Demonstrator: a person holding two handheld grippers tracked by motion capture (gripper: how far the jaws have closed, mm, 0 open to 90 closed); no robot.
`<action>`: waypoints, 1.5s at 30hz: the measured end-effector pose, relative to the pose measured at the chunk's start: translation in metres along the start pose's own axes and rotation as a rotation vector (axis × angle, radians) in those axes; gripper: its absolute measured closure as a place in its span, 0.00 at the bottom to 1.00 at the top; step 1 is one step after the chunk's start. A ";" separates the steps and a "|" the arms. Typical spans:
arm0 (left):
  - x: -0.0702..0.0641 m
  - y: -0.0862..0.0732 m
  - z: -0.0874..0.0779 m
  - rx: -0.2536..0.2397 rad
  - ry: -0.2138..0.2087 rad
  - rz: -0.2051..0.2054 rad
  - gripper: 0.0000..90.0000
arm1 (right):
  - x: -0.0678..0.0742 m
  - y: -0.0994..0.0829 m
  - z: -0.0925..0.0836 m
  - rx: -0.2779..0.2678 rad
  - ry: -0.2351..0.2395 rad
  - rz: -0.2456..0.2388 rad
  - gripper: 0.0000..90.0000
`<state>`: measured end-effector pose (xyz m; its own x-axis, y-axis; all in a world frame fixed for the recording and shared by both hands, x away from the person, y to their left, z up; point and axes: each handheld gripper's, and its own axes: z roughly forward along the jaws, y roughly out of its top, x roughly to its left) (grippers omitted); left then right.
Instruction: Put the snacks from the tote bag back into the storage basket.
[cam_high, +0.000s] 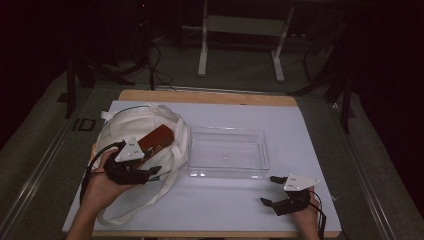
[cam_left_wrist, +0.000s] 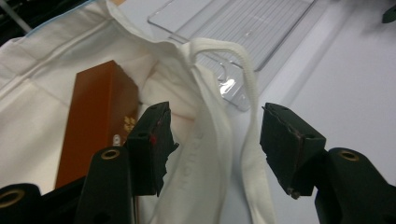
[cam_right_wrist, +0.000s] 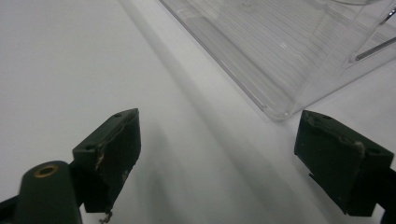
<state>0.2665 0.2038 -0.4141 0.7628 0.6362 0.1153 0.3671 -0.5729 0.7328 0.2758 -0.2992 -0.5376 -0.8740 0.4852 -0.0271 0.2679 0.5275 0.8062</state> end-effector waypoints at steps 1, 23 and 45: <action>0.004 0.000 -0.001 0.005 0.003 0.001 0.49 | 0.000 0.000 0.000 0.000 0.000 -0.001 0.16; 0.034 -0.002 -0.003 0.083 0.008 -0.023 0.49 | 0.000 0.000 0.000 -0.004 -0.001 -0.003 0.16; 0.065 -0.015 -0.003 0.136 0.032 -0.069 0.47 | 0.001 0.000 -0.001 -0.008 -0.006 -0.014 0.16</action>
<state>0.3085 0.2550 -0.4153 0.7168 0.6913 0.0904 0.4884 -0.5905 0.6425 0.2746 -0.2995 -0.5375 -0.8751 0.4822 -0.0415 0.2527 0.5285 0.8105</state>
